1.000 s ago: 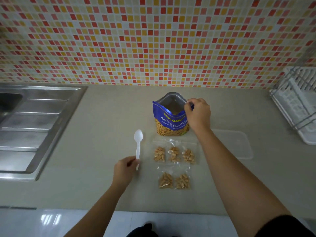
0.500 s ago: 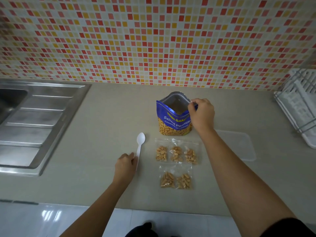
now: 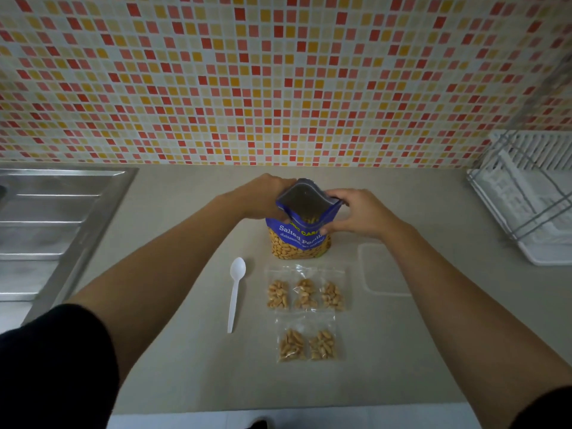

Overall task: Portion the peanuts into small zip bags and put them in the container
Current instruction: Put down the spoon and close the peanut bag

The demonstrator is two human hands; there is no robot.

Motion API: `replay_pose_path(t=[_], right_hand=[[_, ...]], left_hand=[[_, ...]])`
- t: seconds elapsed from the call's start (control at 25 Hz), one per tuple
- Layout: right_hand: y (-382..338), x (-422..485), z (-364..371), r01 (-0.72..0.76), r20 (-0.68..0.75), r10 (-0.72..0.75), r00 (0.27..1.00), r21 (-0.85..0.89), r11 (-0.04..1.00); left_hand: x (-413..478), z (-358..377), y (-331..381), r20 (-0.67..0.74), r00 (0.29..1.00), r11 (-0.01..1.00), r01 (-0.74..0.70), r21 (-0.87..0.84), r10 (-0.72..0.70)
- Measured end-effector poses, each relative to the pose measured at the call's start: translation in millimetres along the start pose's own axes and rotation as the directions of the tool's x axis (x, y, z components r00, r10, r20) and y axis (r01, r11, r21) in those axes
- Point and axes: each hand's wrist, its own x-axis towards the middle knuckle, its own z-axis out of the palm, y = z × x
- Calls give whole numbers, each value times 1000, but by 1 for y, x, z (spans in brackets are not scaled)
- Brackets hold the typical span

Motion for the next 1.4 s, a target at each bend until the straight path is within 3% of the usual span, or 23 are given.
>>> replay_pose_path(t=[0.12,0.28,0.64,0.92,1.16,1.4], right_hand=[[-1,15,-5,27,36,-23,999,-103,994],[8,23,-14,70,88,-48,995,-275,959],[21,19,-8,-59,34,65,997,-148,987],[37,9,-7,-108,-150,130,980,142,984],[35,7,-17,-92,-153,91,984,1,996],[37,8,-8,-107,-192,86,978,-101,989]], left_hand=[[9,-5,3,70,997,997,-18,74,13],[9,-6,-6,47,997,973,-62,223,53],[-1,6,-25,15,999,996,-50,71,49],[15,6,-4,-11,1000,979,-2,205,4],[50,15,37,-14,991,982,-129,134,132],[63,26,52,-52,991,973,-110,202,123]])
